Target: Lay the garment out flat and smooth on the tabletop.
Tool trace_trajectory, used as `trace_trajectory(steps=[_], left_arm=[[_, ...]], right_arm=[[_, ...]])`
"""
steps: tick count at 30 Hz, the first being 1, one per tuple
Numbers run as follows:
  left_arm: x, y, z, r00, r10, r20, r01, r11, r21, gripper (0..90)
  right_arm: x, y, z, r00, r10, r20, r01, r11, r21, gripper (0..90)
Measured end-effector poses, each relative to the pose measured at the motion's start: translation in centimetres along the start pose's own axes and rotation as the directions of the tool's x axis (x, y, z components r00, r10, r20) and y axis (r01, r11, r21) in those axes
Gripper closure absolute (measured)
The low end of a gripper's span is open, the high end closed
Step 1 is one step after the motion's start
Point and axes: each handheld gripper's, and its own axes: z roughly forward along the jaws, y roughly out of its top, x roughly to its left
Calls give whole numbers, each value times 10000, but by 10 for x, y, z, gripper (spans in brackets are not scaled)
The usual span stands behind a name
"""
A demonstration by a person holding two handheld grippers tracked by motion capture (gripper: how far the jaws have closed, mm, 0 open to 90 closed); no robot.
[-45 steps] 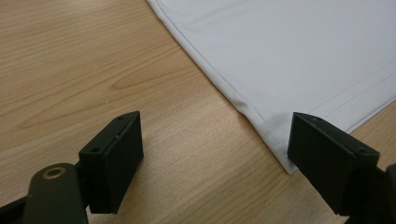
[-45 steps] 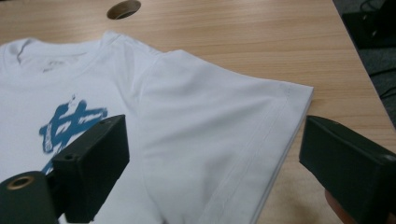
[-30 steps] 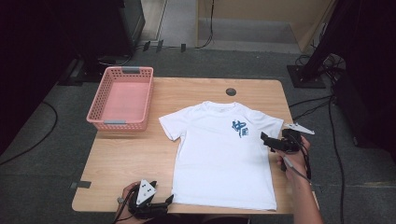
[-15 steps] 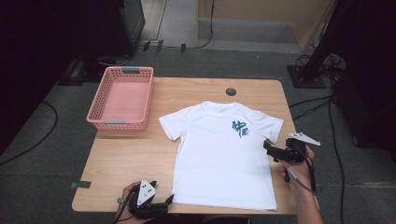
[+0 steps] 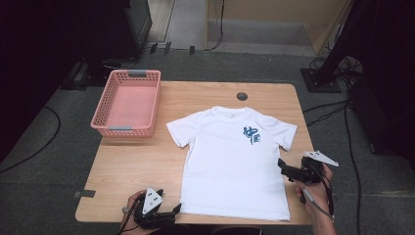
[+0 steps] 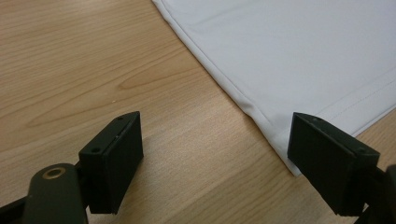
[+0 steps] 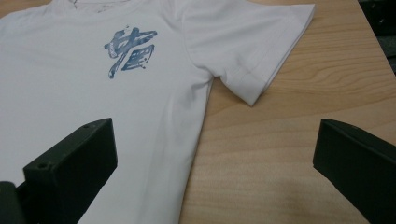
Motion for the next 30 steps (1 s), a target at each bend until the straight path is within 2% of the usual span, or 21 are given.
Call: trace_trajectory(steps=[3,5,10,11,12,14,21,24,30], left_arm=[[4,1,-1,9999,-34,-121,33,10000,-75,184],[8,2,-4,9996,-230,-146,226,9994,-259,184],[19,7,-13,9981,-530,-305,510,9966,-640,183],[21,8,-14,9986,-490,-180,479,9970,-605,141],[23,9,-16,9993,-369,-114,363,9982,-483,50],[27,10,-19,9985,-474,-263,457,9970,-624,30],[43,11,-27,9938,-898,-659,840,9928,-856,17],[53,11,-33,9894,-1105,-946,1020,9906,-913,16],[69,12,-42,9803,-1472,-1319,1334,9852,-1081,0]], right_arm=[[1,-5,-3,9999,-125,62,125,9999,12,0],[1,-12,-6,9998,-170,99,170,9998,68,0],[-4,-28,-10,10000,16,23,-17,9998,210,0],[-5,-31,-10,10000,19,19,-20,9997,242,0],[-6,-33,-12,10000,-36,74,34,9996,282,0],[-8,-37,-14,9998,-74,190,67,9993,367,0],[-15,-43,-23,9994,12,348,-25,9992,389,0],[-14,-47,-28,9981,-223,573,189,9981,590,0],[-13,-51,-31,9961,-390,786,322,9958,856,0]])
